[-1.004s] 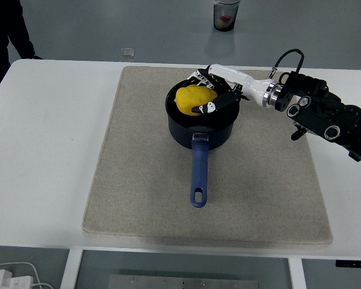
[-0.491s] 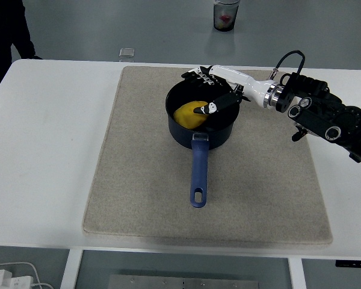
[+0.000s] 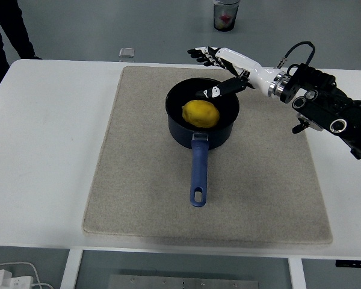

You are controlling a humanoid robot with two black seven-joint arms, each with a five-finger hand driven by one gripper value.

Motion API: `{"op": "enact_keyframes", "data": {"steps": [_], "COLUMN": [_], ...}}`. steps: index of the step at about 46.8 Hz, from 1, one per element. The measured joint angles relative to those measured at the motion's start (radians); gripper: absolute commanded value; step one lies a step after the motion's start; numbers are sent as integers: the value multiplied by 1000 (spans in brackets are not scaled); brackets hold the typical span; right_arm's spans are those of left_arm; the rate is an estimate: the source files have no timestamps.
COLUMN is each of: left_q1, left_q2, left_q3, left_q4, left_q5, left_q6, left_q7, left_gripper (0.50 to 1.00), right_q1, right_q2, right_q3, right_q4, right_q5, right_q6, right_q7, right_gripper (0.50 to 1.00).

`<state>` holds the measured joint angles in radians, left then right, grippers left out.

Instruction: Put the potato in the blue pot

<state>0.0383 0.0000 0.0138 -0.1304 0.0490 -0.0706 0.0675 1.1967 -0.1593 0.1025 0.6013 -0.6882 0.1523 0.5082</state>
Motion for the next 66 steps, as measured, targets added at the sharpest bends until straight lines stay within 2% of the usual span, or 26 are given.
{"op": "enact_keyframes", "data": {"steps": [10,17,29,40,48,56,66], "left_q1": [0,0,0,0,0,0,0], "left_q2": [0,0,0,0,0,0,0], "left_q3": [0,0,0,0,0,0,0], "left_q4": [0,0,0,-2,-2,-1,-1], "left_q5": [0,0,0,0,0,0,0], "left_q6": [0,0,0,0,0,0,0], "left_q7": [0,0,0,0,0,0,0], "left_gripper": [996,996,996,996,996,996,996], "right_q1": [-2,-26,-118,-191,-216,-216,-216], "right_q2": [-18,-18,-9,30,67,78,69], "right_q3": [22,95,280,418,479,505,505], "right_q4": [0,0,0,1,-1,-2,-5], "right_q5": [164,269,316,318,327,464,573], "right_q6": [-1,-1,-24,-79,-134,-183,-201], "right_q7": [-1,-1,-2,-7,-104,-196,-220], "right_gripper": [913,913,913,915,915,917,919]}}
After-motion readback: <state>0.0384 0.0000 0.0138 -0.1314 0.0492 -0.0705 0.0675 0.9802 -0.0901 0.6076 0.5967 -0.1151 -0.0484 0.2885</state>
